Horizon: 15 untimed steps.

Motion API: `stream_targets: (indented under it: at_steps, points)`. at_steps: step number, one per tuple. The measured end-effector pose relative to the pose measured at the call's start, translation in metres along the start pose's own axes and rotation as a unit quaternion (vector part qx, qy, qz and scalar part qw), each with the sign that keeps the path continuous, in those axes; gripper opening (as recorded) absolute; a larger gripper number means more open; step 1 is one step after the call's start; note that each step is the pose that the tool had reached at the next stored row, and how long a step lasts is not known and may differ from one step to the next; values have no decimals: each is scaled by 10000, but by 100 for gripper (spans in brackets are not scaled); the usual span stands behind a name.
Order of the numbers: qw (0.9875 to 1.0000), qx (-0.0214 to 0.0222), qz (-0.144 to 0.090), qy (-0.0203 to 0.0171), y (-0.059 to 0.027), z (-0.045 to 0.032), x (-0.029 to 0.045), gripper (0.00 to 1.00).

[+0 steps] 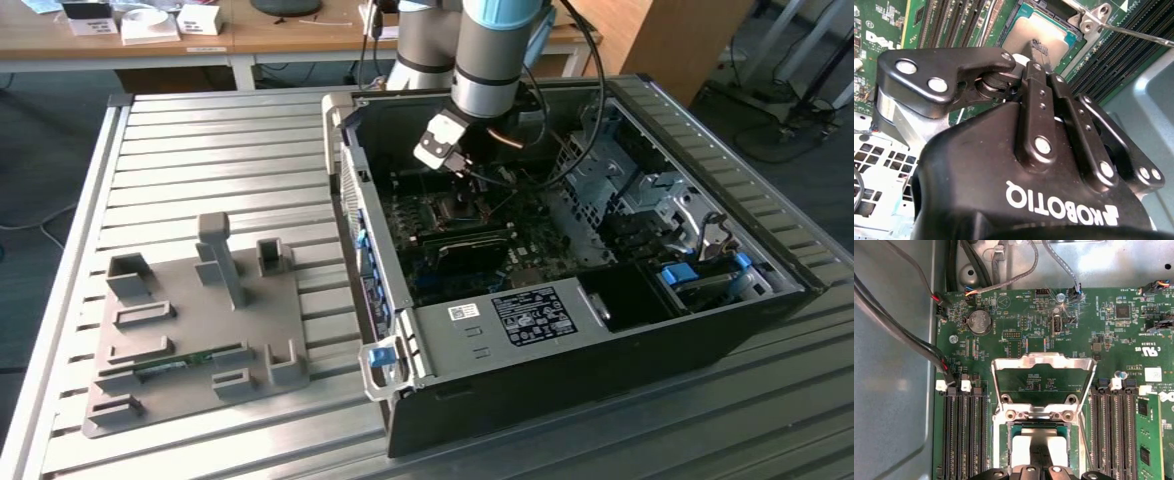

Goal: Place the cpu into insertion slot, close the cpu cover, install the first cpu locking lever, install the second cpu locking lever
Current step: 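Place the cpu into insertion slot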

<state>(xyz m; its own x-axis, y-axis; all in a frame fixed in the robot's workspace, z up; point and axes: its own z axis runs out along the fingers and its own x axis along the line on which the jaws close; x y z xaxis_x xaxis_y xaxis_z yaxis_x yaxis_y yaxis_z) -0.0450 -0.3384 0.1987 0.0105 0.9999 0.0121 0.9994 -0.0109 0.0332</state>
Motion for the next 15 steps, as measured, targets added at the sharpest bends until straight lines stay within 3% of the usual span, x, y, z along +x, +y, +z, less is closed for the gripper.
stream_targets:
  at_steps: [8,15]
  points:
    - [10000,-8,0,12,3,-18,4,11]
    - [10000,-2,0,2,6,-162,3,11]
